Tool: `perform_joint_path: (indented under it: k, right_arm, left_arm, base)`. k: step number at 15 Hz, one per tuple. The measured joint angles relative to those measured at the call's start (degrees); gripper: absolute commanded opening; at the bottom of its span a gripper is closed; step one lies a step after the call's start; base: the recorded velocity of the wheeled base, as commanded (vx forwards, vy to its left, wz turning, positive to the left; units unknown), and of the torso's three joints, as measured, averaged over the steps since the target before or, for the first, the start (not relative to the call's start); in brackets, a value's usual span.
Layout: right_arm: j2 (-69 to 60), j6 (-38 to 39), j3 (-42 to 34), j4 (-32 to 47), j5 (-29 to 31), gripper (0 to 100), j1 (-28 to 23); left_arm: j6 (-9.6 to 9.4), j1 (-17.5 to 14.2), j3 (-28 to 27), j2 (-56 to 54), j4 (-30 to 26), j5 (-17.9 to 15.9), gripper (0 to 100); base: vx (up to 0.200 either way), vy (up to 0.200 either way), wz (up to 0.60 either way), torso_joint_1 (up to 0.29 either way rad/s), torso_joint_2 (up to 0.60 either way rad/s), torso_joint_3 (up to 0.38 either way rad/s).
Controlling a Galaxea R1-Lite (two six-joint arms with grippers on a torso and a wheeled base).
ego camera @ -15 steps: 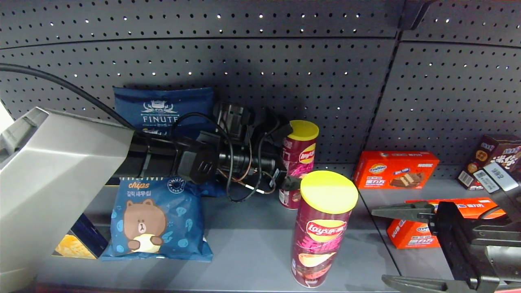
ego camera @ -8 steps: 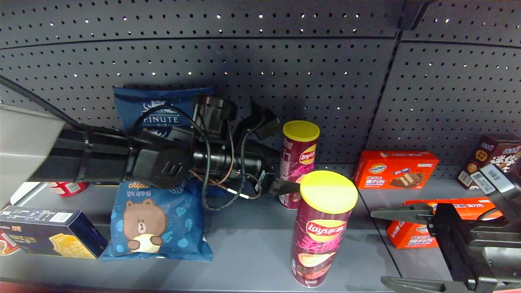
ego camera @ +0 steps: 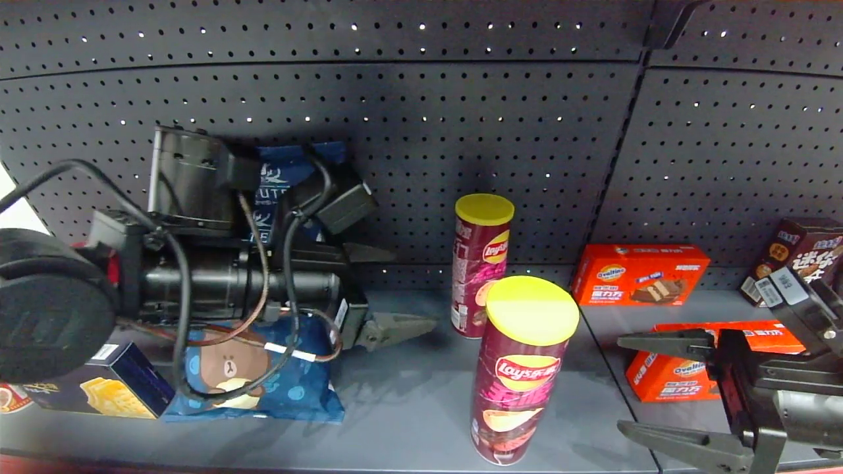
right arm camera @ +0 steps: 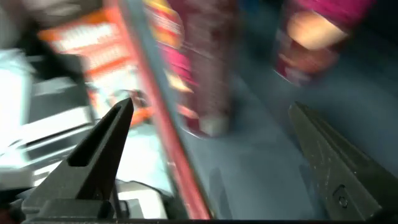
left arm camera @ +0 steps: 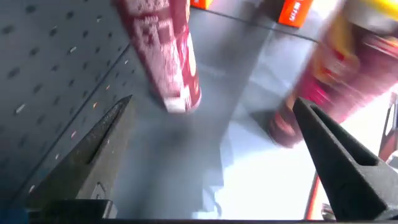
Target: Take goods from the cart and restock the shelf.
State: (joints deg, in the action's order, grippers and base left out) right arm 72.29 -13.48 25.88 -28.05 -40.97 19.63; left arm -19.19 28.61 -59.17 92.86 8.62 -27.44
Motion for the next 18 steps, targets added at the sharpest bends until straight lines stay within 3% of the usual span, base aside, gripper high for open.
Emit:
perform_joint_path:
  k: [5, 8, 11, 14, 16, 18]
  right_arm:
    - [0.33, 0.05, 2.39, 0.16, 6.81, 100, -0.69]
    - [0.8, 0.13, 4.77, 0.16, 17.01, 100, -0.65]
    - [0.5, 0.9, 3.61, 0.13, 23.14, 100, 1.67]
    - [-0.55, 1.04, 2.69, 0.96, 27.98, 100, 6.97]
    - [-1.18, 1.17, 2.26, 1.17, 32.2, 100, 10.08]
    - [-1.65, 1.22, 2.58, 1.54, 32.61, 100, 11.13]
  left_arm:
    - [0.09, -0.85, 8.18, -11.33, 0.49, 10.4, 100]
    - [0.34, -0.74, 12.81, -16.57, 1.58, 19.26, 100]
    - [5.73, -0.12, 18.85, -21.49, 6.57, 25.94, 100]
    - [8.27, 1.56, 25.31, -26.65, 7.28, 26.98, 100]
    - [8.37, 1.87, 28.22, -28.77, 7.47, 27.0, 100]
    - [8.24, 2.52, 29.11, -30.12, 7.44, 27.28, 100]
  base:
    - [0.0, 0.0, 0.0, 0.0, 0.0, 0.0]
    - [0.0, 0.0, 0.0, 0.0, 0.0, 0.0]
    - [0.0, 0.0, 0.0, 0.0, 0.0, 0.0]
    - [0.0, 0.0, 0.0, 0.0, 0.0, 0.0]
    - [0.0, 0.0, 0.0, 0.0, 0.0, 0.0]
    - [0.0, 0.0, 0.0, 0.0, 0.0, 0.0]
